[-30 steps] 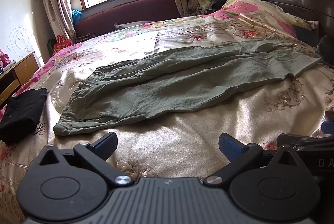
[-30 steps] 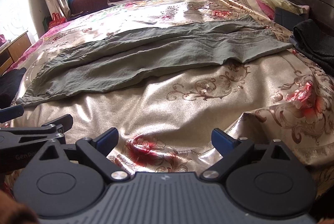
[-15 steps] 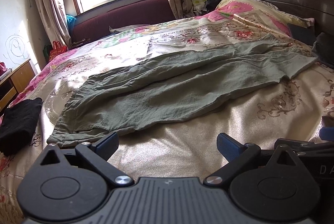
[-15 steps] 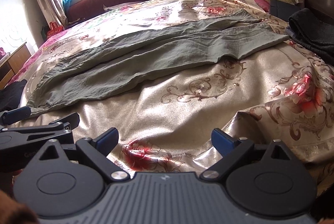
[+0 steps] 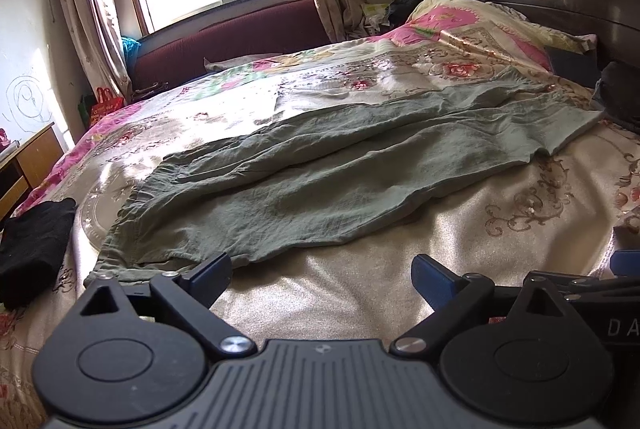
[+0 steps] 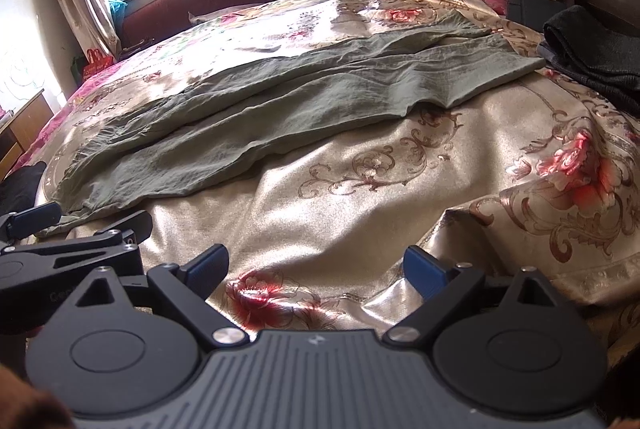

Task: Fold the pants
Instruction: 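Move both tools toward the waistband of the olive-green pants, then close the left tool on the waistband while the right tool grips beside it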

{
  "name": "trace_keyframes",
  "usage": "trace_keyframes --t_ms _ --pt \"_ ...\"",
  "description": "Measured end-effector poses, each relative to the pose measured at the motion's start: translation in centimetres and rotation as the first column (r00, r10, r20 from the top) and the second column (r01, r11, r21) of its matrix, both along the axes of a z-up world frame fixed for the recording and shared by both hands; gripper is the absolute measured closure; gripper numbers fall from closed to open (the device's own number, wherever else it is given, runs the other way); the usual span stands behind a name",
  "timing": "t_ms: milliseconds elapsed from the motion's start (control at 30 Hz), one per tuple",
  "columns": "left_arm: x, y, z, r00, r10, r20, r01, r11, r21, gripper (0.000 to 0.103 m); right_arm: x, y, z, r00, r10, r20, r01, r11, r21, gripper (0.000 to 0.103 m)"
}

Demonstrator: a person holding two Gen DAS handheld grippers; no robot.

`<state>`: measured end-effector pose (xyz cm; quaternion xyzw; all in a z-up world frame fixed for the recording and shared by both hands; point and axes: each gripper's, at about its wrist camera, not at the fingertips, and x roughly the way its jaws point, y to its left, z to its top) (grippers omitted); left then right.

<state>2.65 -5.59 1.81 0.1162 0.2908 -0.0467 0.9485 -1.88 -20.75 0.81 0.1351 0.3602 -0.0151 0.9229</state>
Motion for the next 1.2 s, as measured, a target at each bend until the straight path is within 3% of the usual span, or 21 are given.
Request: trace_keyframes --t_ms 400,633,767,867,1067,1200 --pt "-0.1 -0.2 0.3 1.000 -0.007 0.020 0.006 1.000 0.026 0.000 -0.1 -0.1 -0.1 1.000 0.009 -0.001 -0.009 1.000 0.020 0.009" --pt "-0.3 2.8 0.0 0.997 0.003 0.076 -0.004 1.000 0.015 0.000 0.6 3.4 1.0 0.991 0.112 0.067 -0.104 0.988 -0.117 0.009" --pt "0.6 5.4 -0.9 0.994 0.026 0.106 -0.033 0.997 0.073 0.000 2.0 7.3 1.1 0.961 0.256 0.109 -0.221 0.939 -0.263 0.009" --pt "1.8 8.2 -1.8 0.992 0.064 0.111 -0.078 0.990 0.121 0.000 3.8 10.5 0.2 0.924 0.372 0.093 -0.321 0.883 -0.343 0.009" --pt "4.7 15.1 -2.9 0.983 0.165 0.075 -0.170 0.984 0.059 0.000 8.1 15.1 -1.2 0.851 0.525 0.033 -0.473 0.791 -0.389 0.011" --pt "6.4 18.1 -4.0 0.985 0.166 0.050 -0.169 0.983 0.076 0.000 10.6 17.8 -2.0 0.799 0.602 0.000 -0.540 0.717 -0.440 0.012"
